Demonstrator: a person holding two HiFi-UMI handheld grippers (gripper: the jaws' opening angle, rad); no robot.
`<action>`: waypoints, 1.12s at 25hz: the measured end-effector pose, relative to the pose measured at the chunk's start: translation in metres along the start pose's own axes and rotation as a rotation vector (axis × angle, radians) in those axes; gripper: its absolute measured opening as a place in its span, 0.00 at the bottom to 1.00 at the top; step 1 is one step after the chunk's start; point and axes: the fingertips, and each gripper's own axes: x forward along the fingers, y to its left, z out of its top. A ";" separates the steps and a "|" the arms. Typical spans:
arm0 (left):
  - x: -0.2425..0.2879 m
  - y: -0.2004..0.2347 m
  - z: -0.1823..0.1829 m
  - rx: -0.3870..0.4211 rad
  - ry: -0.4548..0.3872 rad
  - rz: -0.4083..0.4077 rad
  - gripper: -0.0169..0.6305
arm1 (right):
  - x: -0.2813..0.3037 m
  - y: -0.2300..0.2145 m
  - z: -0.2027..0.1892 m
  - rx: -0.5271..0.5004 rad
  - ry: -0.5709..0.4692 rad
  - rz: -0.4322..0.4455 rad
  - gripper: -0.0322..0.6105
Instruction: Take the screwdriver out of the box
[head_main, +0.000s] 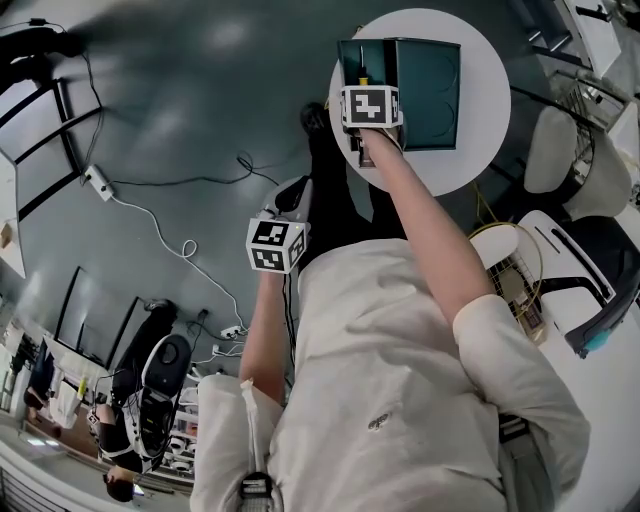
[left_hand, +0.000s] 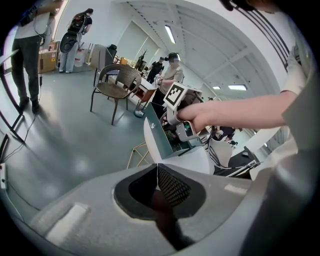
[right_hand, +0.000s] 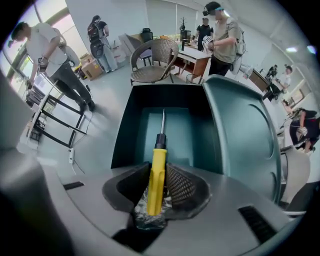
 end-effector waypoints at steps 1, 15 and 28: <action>-0.001 0.002 0.001 -0.001 0.000 0.001 0.05 | 0.001 0.001 0.001 0.000 0.000 0.005 0.22; -0.009 -0.004 0.013 0.030 -0.019 0.000 0.05 | -0.012 -0.004 0.001 0.050 -0.022 0.115 0.17; -0.003 -0.034 0.059 0.153 -0.045 -0.073 0.05 | -0.081 -0.010 -0.006 0.199 -0.173 0.404 0.17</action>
